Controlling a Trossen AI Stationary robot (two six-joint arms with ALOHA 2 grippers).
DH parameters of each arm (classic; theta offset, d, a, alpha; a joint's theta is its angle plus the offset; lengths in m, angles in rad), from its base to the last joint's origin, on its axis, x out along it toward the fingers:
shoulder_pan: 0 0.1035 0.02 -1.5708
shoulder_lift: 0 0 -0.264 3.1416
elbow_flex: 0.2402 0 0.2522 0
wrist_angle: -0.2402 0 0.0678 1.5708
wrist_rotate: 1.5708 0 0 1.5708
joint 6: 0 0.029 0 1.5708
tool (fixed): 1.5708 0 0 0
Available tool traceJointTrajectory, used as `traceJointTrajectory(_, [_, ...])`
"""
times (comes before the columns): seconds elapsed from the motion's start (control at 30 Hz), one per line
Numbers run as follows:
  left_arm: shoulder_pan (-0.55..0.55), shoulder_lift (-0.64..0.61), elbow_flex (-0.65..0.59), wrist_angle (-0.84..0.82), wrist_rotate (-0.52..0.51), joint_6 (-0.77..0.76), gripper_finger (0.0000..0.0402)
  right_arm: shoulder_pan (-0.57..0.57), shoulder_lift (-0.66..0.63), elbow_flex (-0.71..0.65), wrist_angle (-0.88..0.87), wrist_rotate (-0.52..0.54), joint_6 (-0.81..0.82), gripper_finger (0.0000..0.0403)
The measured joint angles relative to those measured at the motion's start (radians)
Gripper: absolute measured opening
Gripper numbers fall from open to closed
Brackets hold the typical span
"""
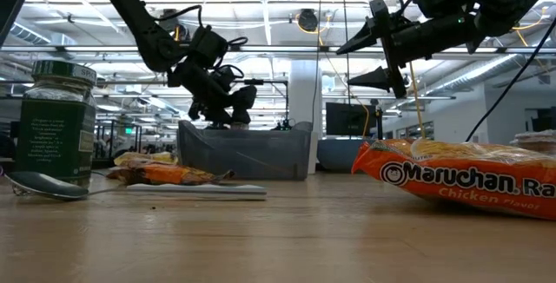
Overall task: Pick & Place Food Item
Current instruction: Put the violet seasoning bottle into the top black bin
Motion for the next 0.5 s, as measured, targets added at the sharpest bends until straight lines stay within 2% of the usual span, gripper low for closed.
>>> traceJointTrajectory(0.2, [0.016,0.009,0.000,0.016,-0.005,0.005,0.0209,0.000,0.000,0.000,-0.001,0.000,-0.003,0.0322])
traceJointTrajectory(0.5, [0.019,0.061,0.000,0.067,0.042,-0.051,0.0209,0.000,0.000,0.000,-0.007,0.001,0.000,0.0322])
